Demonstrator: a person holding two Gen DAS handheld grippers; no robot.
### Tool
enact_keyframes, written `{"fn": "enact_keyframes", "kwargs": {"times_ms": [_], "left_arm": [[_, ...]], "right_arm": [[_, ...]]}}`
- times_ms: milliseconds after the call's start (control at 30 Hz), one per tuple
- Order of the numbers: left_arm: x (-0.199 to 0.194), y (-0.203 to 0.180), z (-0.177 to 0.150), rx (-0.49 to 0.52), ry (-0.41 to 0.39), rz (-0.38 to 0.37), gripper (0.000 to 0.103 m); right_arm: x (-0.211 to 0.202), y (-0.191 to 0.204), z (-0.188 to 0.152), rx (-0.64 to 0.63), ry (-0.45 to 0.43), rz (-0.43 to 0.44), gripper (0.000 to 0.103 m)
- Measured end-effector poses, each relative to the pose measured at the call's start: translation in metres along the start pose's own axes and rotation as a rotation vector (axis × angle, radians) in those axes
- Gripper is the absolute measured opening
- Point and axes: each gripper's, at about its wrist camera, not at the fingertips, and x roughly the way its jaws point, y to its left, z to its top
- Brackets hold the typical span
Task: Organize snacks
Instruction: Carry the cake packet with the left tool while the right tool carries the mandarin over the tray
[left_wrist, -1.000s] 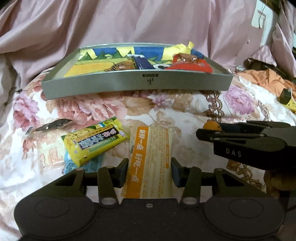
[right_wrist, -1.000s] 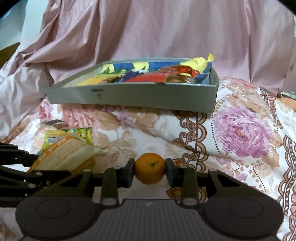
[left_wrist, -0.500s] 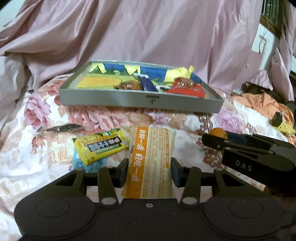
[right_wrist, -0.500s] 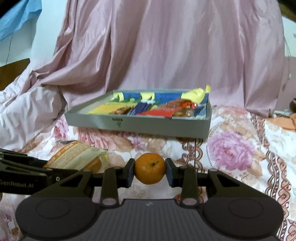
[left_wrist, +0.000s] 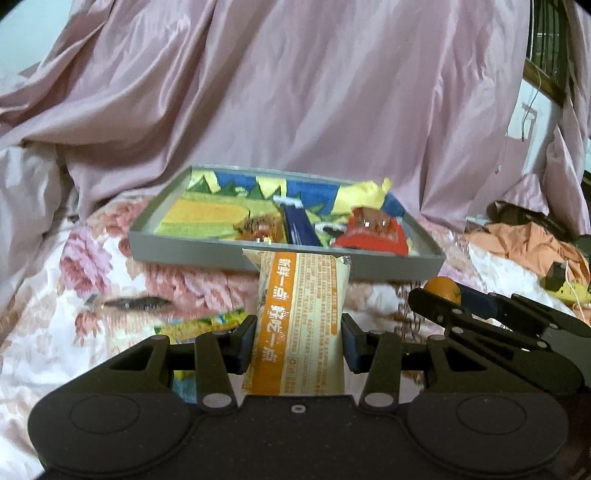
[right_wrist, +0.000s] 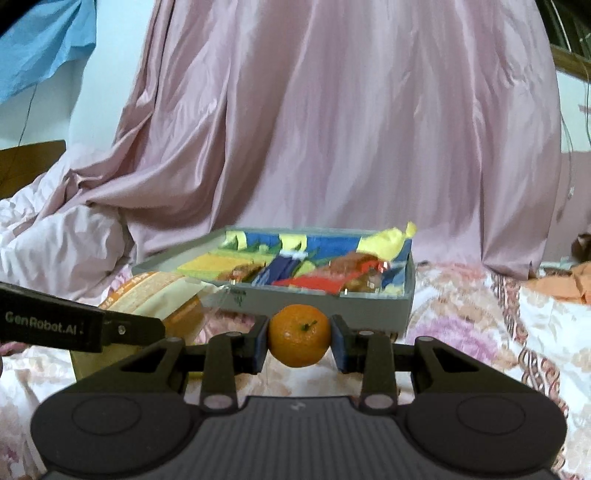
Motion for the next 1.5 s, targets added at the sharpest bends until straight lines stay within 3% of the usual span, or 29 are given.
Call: {"fn": "enact_keyframes", "kwargs": {"times_ms": [400,900,1200,1233,1333,1500], "left_arm": [[0.013,0.002,0.03,-0.024,-0.078,0.044,0.048],[0.061,0.003,0.077,-0.065,-0.133,0.108,0.048],[0.086,0.011,0.093,-0.092,-0.142,0.026,0.047],[0.089,0.012,0.095,-0.092,-0.142,0.025,0.044],[0.096,0.013,0.099,-0.103,-0.153,0.008,0.021],[0.122,-0.001,0.089,-0.014,-0.104,0.052,0.025]], "right_arm": [[0.006,-0.003,0.024,-0.026,-0.131,-0.021,0.038],[0.054,-0.007,0.042,-0.059,-0.241,-0.004,0.039],[0.07,-0.017,0.029,-0.048,-0.226,-0.03,0.039],[0.071,-0.019,0.029,-0.036,-0.222,-0.03,0.039],[0.076,-0.024,0.03,-0.012,-0.221,-0.033,0.039],[0.09,-0.031,0.027,0.024,-0.173,-0.018,0.039]]}}
